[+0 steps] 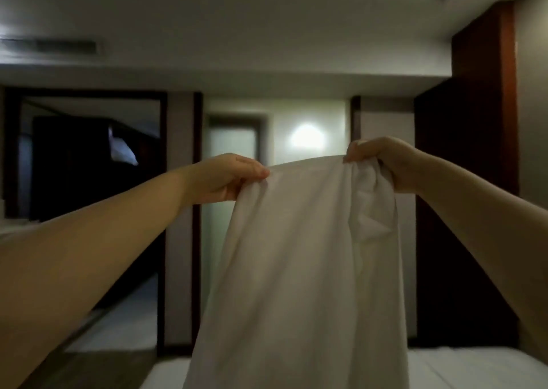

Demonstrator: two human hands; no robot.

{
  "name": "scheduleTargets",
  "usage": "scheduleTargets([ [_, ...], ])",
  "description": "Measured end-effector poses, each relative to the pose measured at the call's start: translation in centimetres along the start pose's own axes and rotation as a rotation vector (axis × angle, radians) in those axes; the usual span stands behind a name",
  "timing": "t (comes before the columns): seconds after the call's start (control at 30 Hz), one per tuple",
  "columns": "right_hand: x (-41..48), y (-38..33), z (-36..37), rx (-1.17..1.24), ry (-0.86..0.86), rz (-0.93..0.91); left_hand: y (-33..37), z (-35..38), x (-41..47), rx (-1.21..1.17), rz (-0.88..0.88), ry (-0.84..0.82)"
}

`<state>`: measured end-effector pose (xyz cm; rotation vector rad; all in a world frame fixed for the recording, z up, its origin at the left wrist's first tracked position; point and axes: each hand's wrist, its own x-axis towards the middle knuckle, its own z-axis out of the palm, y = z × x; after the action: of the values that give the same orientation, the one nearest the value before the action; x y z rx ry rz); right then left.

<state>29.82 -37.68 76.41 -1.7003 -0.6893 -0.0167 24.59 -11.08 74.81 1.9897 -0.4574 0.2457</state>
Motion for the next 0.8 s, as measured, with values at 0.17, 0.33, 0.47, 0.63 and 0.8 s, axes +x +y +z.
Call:
scheduleTargets([
  [0.17, -4.8, 8.3, -0.4, -0.296, 0.07, 0.046, -8.6, 7.0, -0.8, 0.03, -0.115, -0.095],
  [0.33, -10.8, 15.5, -1.7, -0.481, 0.124, 0.193, -13.9, 14.9, -2.8, -0.045, -0.113, -0.098],
  [0.47, -15.2, 19.3, -2.7, -0.519, 0.09, 0.277, -15.9, 20.5, -4.7, -0.077, -0.108, -0.043],
  [0.63, -18.9, 22.5, -2.3, -0.521, 0.07, 0.331, -19.0, 24.1, -6.5, 0.047, -0.155, -0.154],
  [0.8, -20.1, 24.6, -1.8, -0.502, 0.085, 0.367, -19.8, 24.1, -7.2, 0.187, -0.252, -0.509],
])
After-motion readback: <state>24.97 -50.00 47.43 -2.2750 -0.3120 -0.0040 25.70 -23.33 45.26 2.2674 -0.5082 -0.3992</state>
